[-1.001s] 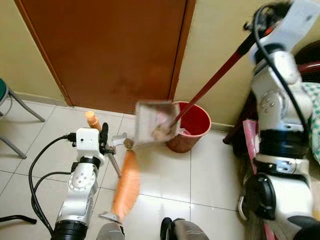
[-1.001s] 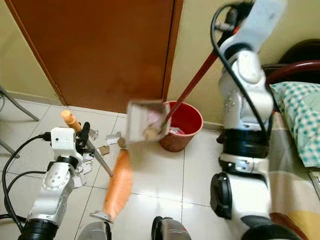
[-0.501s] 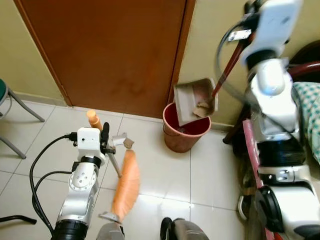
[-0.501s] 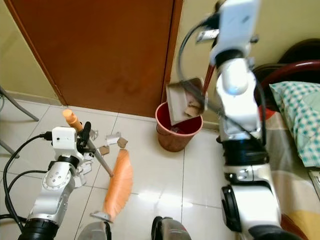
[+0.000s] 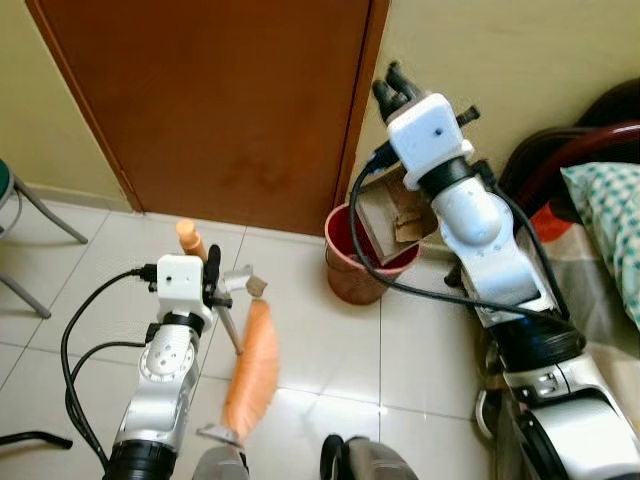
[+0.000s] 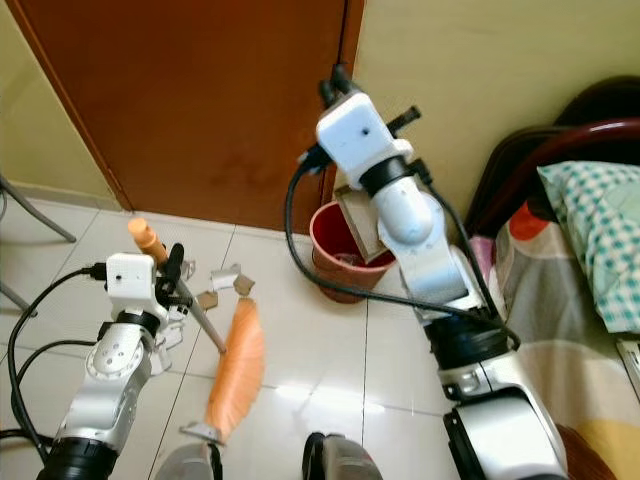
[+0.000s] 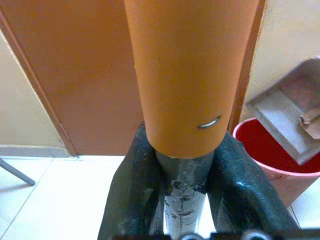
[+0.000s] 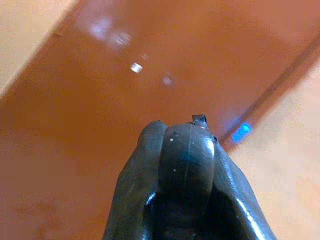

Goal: Sweep floor

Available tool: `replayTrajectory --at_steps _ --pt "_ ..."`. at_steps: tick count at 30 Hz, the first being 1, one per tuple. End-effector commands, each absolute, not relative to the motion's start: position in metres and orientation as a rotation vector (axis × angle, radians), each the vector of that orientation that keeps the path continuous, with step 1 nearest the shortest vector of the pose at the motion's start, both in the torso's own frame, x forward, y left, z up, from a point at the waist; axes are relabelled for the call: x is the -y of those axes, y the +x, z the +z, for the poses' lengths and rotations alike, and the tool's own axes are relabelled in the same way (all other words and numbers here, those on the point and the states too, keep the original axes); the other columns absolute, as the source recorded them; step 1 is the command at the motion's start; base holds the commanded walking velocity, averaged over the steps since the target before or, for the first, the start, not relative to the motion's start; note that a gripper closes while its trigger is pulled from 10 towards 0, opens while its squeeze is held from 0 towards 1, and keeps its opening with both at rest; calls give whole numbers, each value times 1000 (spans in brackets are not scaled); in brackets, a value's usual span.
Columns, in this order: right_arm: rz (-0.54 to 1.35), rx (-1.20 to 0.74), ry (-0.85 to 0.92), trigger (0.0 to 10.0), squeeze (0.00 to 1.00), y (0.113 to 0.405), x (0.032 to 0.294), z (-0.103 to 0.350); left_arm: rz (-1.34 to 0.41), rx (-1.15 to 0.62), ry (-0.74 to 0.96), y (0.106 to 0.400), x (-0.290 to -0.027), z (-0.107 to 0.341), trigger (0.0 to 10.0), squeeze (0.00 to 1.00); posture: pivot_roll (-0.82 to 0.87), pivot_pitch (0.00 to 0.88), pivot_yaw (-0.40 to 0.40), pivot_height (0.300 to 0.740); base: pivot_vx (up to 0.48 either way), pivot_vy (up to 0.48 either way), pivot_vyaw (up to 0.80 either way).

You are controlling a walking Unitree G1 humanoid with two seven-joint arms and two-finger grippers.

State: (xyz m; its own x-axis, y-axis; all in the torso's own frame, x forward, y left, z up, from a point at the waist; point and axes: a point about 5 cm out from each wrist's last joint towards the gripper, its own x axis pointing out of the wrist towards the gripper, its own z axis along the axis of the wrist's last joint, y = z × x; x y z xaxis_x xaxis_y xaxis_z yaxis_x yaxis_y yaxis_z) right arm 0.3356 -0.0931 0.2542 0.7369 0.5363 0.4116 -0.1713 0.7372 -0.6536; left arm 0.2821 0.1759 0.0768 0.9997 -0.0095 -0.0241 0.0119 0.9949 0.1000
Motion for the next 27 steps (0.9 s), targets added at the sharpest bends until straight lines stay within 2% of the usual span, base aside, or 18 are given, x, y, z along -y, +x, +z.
replayTrajectory --at_steps 1,7,11,13,15,17,23,27 --pt "513 683 -666 10000 0 327 83 257 15 -95 153 275 -183 64 10000 0 -5 107 -71 740 0 0 0" --pt "640 644 -748 10000 0 323 74 239 28 -97 153 276 -183 63 10000 0 -5 102 -75 740 0 0 0" --pt "635 654 -763 10000 0 323 76 239 18 -99 147 276 -183 63 10000 0 -4 102 -76 740 0 0 0" --pt "547 758 -761 10000 0 324 78 257 19 -96 148 276 -183 63 10000 0 -5 100 -76 740 0 0 0" --pt "444 909 -639 10000 0 317 82 290 18 -95 147 277 -182 63 10000 0 -5 100 -76 740 0 0 0" --pt "358 903 -440 10000 0 321 87 316 18 -94 148 277 -182 63 10000 0 -5 100 -74 740 0 0 0" --pt "356 963 -395 10000 0 318 81 338 16 -91 146 279 -182 64 10000 0 -6 97 -74 740 0 0 0" --pt "393 926 -284 10000 0 317 70 333 17 -87 144 279 -181 65 10000 0 1 96 -78 740 0 0 0"
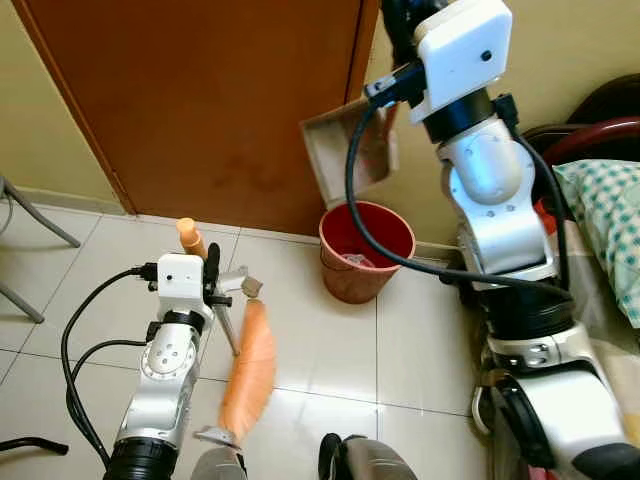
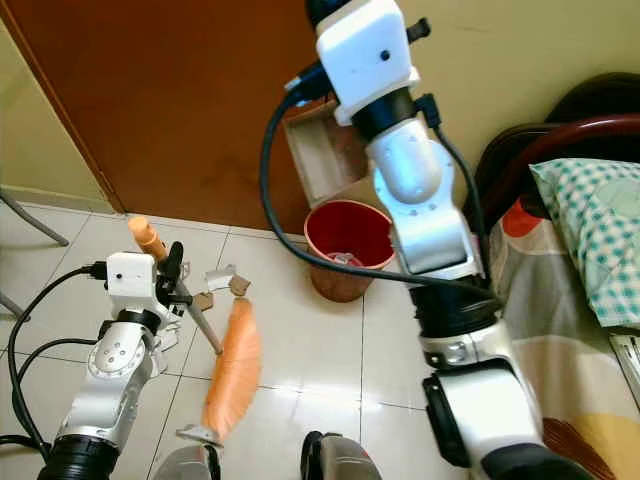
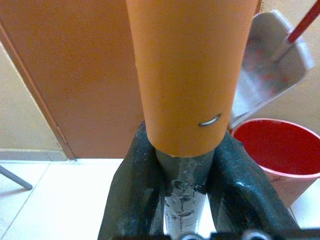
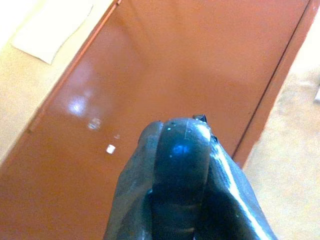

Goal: Sweep floor

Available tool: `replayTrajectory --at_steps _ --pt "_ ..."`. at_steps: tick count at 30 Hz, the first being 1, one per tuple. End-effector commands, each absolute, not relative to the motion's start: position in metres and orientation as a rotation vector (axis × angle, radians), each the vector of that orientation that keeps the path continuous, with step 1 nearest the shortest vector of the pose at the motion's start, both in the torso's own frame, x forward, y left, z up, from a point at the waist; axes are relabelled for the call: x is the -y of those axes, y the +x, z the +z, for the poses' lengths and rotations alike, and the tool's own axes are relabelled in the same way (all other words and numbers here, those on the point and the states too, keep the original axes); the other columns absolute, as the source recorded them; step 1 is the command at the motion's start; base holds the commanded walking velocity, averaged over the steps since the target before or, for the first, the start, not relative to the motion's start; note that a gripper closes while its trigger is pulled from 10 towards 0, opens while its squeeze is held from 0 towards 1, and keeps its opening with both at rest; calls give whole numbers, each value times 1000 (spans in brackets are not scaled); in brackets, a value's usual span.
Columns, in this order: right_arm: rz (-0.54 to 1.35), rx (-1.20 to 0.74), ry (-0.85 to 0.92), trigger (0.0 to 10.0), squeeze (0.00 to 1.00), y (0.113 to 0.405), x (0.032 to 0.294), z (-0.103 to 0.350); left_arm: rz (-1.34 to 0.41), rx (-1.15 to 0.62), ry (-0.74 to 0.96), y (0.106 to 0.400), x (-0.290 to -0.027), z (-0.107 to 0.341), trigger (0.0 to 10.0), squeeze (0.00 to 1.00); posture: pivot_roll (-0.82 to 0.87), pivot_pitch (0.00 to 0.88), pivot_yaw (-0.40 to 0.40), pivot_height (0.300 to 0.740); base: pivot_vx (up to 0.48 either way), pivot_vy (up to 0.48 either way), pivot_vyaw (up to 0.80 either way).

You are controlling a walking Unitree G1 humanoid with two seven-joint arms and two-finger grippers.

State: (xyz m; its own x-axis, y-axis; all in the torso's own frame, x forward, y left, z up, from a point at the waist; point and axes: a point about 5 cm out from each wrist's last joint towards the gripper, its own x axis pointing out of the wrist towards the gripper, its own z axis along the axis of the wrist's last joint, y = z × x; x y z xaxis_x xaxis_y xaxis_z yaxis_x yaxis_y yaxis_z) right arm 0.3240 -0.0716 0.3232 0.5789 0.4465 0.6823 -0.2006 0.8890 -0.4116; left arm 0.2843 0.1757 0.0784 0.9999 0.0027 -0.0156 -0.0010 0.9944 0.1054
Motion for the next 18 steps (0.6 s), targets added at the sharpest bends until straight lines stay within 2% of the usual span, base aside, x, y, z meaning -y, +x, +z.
replayTrajectory --at_steps 1,7,11,18 --pt "415 881 -221 10000 0 318 64 327 20 -87 143 278 -181 65 10000 0 9 96 -81 740 0 0 0" --pt "479 708 -98 10000 0 317 49 287 27 -98 155 274 -186 63 10000 0 18 98 -81 740 0 0 0" --pt "460 522 24 10000 0 318 49 245 40 -130 191 260 -204 57 10000 0 19 99 -79 740 0 0 0" --pt "420 361 14 10000 0 314 56 195 75 -148 206 254 -220 56 10000 0 65 105 -72 740 0 0 0"
